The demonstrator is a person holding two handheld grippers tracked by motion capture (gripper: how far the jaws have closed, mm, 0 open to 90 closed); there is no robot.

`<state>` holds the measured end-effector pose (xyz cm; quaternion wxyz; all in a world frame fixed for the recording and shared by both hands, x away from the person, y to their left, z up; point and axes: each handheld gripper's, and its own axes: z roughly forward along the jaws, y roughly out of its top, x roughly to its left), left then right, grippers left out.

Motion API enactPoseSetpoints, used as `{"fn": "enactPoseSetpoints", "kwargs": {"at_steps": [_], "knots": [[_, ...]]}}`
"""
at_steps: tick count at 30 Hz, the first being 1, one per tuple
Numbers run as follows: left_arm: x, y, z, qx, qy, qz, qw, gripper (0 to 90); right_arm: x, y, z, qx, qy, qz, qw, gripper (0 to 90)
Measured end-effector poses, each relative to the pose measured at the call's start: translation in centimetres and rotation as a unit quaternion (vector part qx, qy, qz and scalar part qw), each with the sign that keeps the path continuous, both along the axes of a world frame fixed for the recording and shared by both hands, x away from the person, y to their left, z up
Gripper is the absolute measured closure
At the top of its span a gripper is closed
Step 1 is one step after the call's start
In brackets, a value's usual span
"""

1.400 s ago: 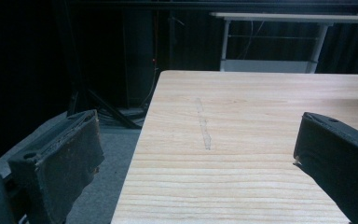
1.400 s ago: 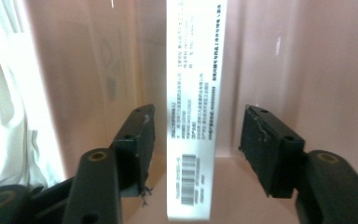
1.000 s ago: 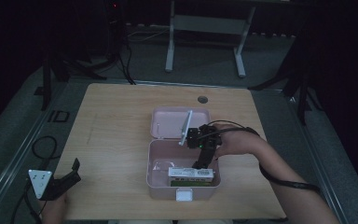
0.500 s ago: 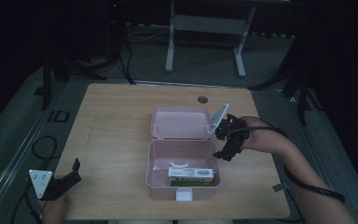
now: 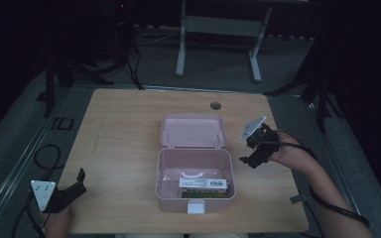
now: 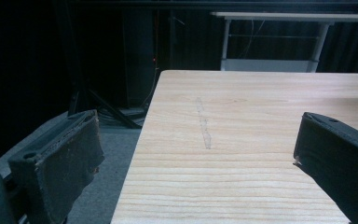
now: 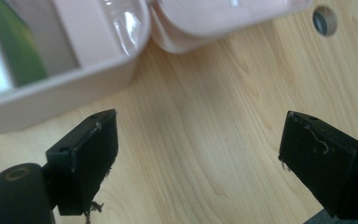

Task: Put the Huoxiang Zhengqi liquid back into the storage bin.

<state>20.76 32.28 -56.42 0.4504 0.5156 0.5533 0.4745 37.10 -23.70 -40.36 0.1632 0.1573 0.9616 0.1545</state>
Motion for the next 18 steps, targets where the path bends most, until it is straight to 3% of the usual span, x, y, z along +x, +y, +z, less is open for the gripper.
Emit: {"fn": "enactPoseSetpoints", "kwargs": {"at_steps": [4, 8, 12, 15, 17, 18], "knots": [[0.0, 0.0, 0.0, -0.001, -0.001, 0.000, 1.0000, 1.1, 0.2, -1.2, -2.8, 0.011, -0.002, -0.018, 0.9998, 11.3], [0.0, 0.0, 0.0, -0.001, -0.001, 0.000, 1.0000, 1.1, 0.2, -1.9, -4.4, 0.025, -0.009, -0.036, 0.9990, 11.3], [0.0, 0.0, 0.0, 0.000, -0.001, 0.000, 1.0000, 1.1, 0.1, -2.8, -6.7, 0.062, -0.023, -0.064, 0.9957, 11.3], [0.0, 0.0, 0.0, 0.000, -0.001, 0.000, 1.0000, 1.1, -0.2, -3.5, -7.9, 0.092, -0.056, -0.089, 0.9902, 11.3], [0.0, 0.0, 0.0, -0.001, -0.001, 0.000, 1.0000, 1.1, -0.4, -4.1, -8.7, 0.114, -0.090, -0.111, 0.9832, 11.3], [0.0, 0.0, 0.0, -0.001, -0.001, 0.000, 1.0000, 1.1, -0.5, -4.4, -9.1, 0.124, -0.096, -0.119, 0.9805, 11.3]]}}
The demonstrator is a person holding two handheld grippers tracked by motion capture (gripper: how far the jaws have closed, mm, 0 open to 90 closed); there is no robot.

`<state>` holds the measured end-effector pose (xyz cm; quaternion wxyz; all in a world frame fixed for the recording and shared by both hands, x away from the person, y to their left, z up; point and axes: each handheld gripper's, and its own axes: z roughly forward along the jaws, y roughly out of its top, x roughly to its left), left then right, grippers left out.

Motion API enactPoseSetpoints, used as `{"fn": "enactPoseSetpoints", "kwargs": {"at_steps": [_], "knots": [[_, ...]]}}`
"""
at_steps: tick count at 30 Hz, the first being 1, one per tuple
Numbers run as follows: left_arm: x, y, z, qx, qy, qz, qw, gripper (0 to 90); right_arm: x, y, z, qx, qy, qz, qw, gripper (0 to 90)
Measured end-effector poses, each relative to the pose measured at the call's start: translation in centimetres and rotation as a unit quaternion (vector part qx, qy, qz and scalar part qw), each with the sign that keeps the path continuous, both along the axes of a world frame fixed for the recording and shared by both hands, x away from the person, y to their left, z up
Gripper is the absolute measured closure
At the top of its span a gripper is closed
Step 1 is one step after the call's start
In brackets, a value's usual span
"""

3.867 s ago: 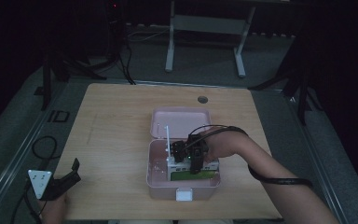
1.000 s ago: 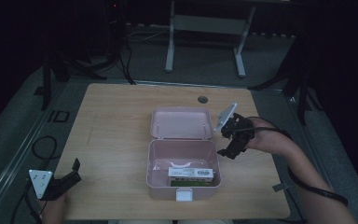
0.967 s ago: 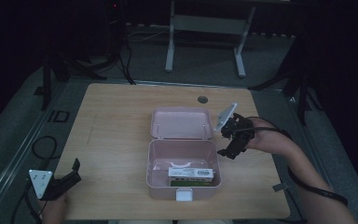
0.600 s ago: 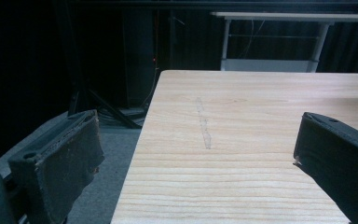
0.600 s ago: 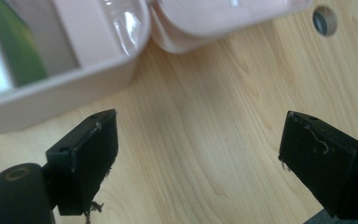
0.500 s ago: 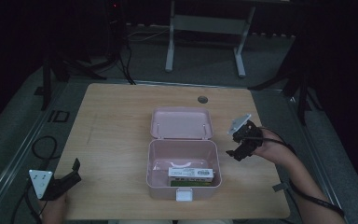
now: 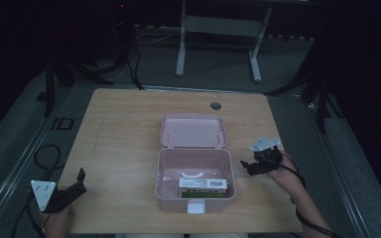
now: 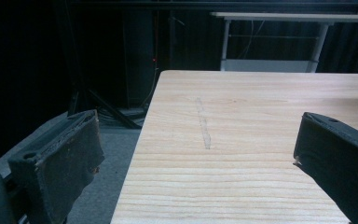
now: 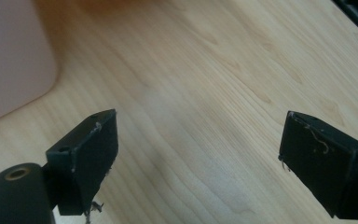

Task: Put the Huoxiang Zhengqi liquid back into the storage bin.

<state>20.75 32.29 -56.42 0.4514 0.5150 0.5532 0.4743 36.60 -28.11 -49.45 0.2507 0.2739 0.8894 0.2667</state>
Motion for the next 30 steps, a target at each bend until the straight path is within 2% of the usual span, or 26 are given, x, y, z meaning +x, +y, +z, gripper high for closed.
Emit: {"fn": "enactPoseSetpoints", "kwargs": {"at_steps": [1, 2, 3, 4, 5, 6, 8, 9, 11, 13, 15, 16, 17, 18, 19, 20, 21, 22, 23, 27, 30], "knots": [[0.0, 0.0, 0.0, 0.000, 0.000, 0.000, 1.0000, 1.2, -0.1, -0.3, -0.4, 0.010, -0.014, -0.011, 0.9998, 11.3], [0.0, 0.0, 0.0, 0.000, 0.000, 0.000, 1.0000, 1.2, -0.1, -0.3, -0.4, 0.010, -0.014, -0.011, 0.9998, 11.3], [0.0, 0.0, 0.0, 0.000, 0.000, 0.000, 1.0000, 1.1, -0.2, -1.1, -1.1, 0.032, -0.025, -0.032, 0.9987, 11.3], [0.0, 0.0, 0.0, 0.000, 0.000, 0.000, 1.0000, 1.1, -0.2, -1.1, -1.1, 0.032, -0.025, -0.032, 0.9987, 11.3], [0.0, 0.0, 0.0, 0.000, 0.000, 0.000, 1.0000, 1.1, -0.3, -1.4, -1.5, 0.041, -0.034, -0.041, 0.9977, 11.3], [0.0, 0.0, 0.0, 0.000, 0.000, 0.000, 1.0000, 1.1, -0.5, -2.2, -2.3, 0.064, -0.039, -0.059, 0.9955, 11.3], [0.0, 0.0, 0.0, 0.000, 0.000, 0.000, 1.0000, 1.1, -0.7, -2.8, -2.9, 0.073, -0.052, -0.078, 0.9929, 11.3], [0.0, 0.0, 0.0, 0.001, 0.000, 0.000, 1.0000, 1.1, -0.7, -3.2, -3.2, 0.081, -0.044, -0.083, 0.9922, 11.3], [0.0, 0.0, 0.0, 0.001, 0.000, 0.000, 1.0000, 1.1, -0.9, -3.8, -3.7, 0.088, -0.056, -0.099, 0.9896, 11.3], [0.0, 0.0, 0.0, 0.000, 0.000, -0.001, 1.0000, 1.1, -1.1, -4.5, -4.1, 0.103, -0.055, -0.112, 0.9867, 11.3], [0.0, 0.0, 0.0, 0.000, -0.001, 0.000, 1.0000, 1.1, -1.3, -4.9, -4.4, 0.107, -0.060, -0.123, 0.9847, 11.3], [0.0, 0.0, 0.0, -0.001, 0.000, 0.000, 1.0000, 1.1, -1.3, -4.9, -4.4, 0.107, -0.060, -0.123, 0.9847, 11.3], [0.0, 0.0, 0.0, -0.001, 0.000, 0.000, 1.0000, 1.1, -1.6, -5.5, -4.5, 0.120, -0.066, -0.135, 0.9814, 11.3], [0.0, 0.0, 0.0, -0.001, 0.000, 0.000, 1.0000, 1.1, -1.6, -5.5, -4.5, 0.120, -0.066, -0.135, 0.9814, 11.3], [0.0, 0.0, 0.0, -0.001, -0.001, 0.000, 1.0000, 1.1, -1.7, -5.8, -4.5, 0.127, -0.066, -0.141, 0.9796, 11.3], [0.0, 0.0, 0.0, -0.001, -0.001, -0.001, 1.0000, 1.1, -2.0, -6.5, -4.6, 0.149, -0.070, -0.155, 0.9741, 11.3], [0.0, 0.0, 0.0, -0.001, -0.001, -0.001, 1.0000, 1.1, -2.0, -6.5, -4.6, 0.149, -0.070, -0.155, 0.9741, 11.3], [0.0, 0.0, 0.0, 0.000, -0.001, 0.000, 1.0000, 1.1, -2.1, -6.7, -4.6, 0.155, -0.072, -0.159, 0.9724, 11.3], [0.0, 0.0, 0.0, -0.001, -0.001, 0.000, 1.0000, 1.1, -2.2, -7.2, -4.6, 0.175, -0.067, -0.169, 0.9677, 11.3], [-0.1, 0.0, 0.0, -0.002, -0.002, 0.000, 1.0000, 1.1, -2.6, -8.2, -4.9, 0.196, -0.067, -0.184, 0.9609, 11.3], [-0.1, 0.0, 0.0, -0.002, -0.002, 0.000, 1.0000, 1.1, -2.9, -8.9, -5.2, 0.221, -0.064, -0.191, 0.9543, 11.3]]}}
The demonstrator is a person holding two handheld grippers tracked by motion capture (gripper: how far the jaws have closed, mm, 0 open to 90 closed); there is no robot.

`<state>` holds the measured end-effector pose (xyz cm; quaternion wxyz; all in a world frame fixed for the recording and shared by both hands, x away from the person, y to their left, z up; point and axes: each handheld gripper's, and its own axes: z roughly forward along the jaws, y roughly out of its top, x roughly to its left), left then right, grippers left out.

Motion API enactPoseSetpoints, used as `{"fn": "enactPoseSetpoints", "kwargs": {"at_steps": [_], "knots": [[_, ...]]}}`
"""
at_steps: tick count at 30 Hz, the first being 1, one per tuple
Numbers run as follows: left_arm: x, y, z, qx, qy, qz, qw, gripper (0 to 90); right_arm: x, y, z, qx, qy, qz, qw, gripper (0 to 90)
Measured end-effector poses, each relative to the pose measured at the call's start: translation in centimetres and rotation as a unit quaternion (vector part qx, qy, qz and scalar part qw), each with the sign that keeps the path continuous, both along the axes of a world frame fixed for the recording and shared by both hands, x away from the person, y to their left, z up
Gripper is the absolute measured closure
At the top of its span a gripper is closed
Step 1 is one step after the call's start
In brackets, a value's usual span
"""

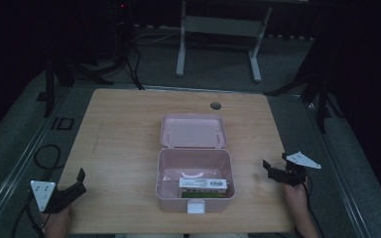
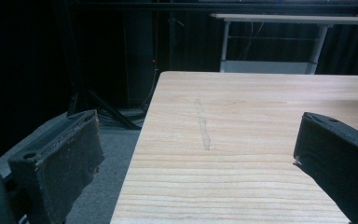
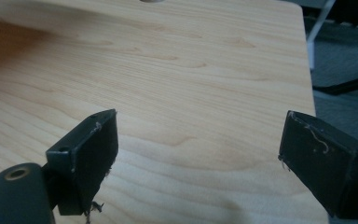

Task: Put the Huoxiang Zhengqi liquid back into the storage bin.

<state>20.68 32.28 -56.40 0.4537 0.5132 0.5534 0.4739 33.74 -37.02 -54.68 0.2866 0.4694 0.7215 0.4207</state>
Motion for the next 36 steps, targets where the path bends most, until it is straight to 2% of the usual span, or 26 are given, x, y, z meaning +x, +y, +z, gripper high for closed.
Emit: {"fn": "enactPoseSetpoints", "kwargs": {"at_steps": [4, 5, 7, 9, 10, 14, 20, 36], "knots": [[0.0, 0.1, 0.0, -0.001, 0.000, 0.000, 1.0000, 1.1, -0.3, -0.6, -0.1, 0.019, -0.004, -0.005, 0.9998, 11.3], [0.0, 0.1, 0.0, -0.002, -0.001, 0.001, 1.0000, 1.1, -0.5, -1.2, 0.0, 0.037, -0.011, -0.012, 0.9992, 11.3], [-0.1, 0.1, 0.0, -0.003, -0.001, 0.001, 1.0000, 1.1, -0.5, -1.4, 0.0, 0.047, -0.012, -0.016, 0.9987, 11.3], [0.0, 0.1, 0.0, -0.003, -0.001, 0.002, 1.0000, 1.1, -0.7, -2.4, -0.1, 0.087, -0.015, -0.025, 0.9958, 11.8], [0.0, 0.1, 0.0, -0.003, -0.001, 0.001, 1.0000, 1.1, -0.7, -2.6, -0.1, 0.099, -0.014, -0.025, 0.9947, 12.6], [0.0, 0.1, 0.0, -0.003, -0.001, 0.000, 1.0000, 1.1, -0.6, -3.3, -0.1, 0.115, -0.011, -0.030, 0.9928, 12.9], [-0.1, 0.2, 0.0, -0.007, -0.002, 0.002, 1.0000, 1.1, -0.3, -3.1, -0.2, 0.104, -0.002, -0.049, 0.9933, 12.6], [-0.1, 0.1, 0.0, -0.004, -0.002, 0.000, 1.0000, 1.1, -0.2, -3.1, -0.2, 0.099, 0.000, -0.045, 0.9941, 12.5]]}}
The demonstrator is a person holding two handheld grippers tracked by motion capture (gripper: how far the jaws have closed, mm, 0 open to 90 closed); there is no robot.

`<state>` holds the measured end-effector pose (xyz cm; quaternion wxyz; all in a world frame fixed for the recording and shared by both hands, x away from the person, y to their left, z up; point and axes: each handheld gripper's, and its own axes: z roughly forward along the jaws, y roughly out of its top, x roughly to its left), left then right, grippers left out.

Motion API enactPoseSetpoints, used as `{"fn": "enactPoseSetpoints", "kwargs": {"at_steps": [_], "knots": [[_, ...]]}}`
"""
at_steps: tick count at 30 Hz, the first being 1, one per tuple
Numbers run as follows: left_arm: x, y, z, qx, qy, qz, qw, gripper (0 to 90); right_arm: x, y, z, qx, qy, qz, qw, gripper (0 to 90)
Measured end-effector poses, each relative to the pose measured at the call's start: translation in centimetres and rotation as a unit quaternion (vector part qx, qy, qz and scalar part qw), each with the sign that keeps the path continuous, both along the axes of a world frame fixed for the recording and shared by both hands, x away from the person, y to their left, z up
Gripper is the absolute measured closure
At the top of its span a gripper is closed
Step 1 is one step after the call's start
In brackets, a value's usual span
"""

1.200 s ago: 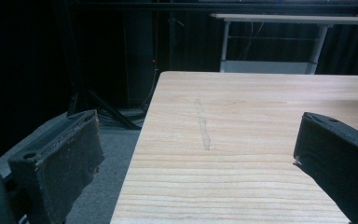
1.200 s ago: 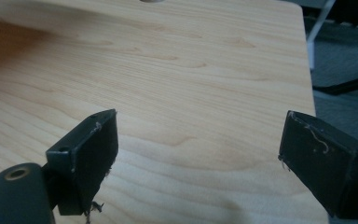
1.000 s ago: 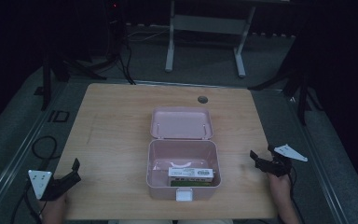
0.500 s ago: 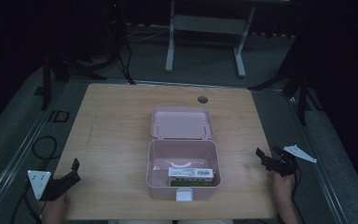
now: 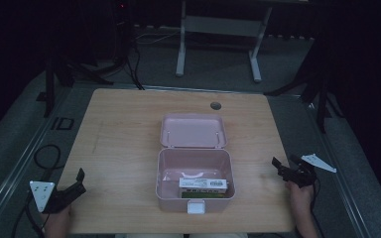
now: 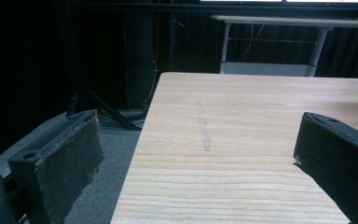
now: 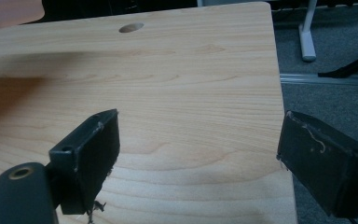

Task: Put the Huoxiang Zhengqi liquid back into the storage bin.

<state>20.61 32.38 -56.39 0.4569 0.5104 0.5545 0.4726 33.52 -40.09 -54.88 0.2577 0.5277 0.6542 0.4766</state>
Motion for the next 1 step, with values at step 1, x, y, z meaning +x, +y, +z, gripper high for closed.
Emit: {"fn": "enactPoseSetpoints", "kwargs": {"at_steps": [1], "knots": [[0.00, 0.00, 0.00, 0.000, 0.000, 0.000, 1.0000, 1.1, 0.00, 0.00, 0.00, 0.000, 0.000, 0.000, 1.0000, 12.5]]}}
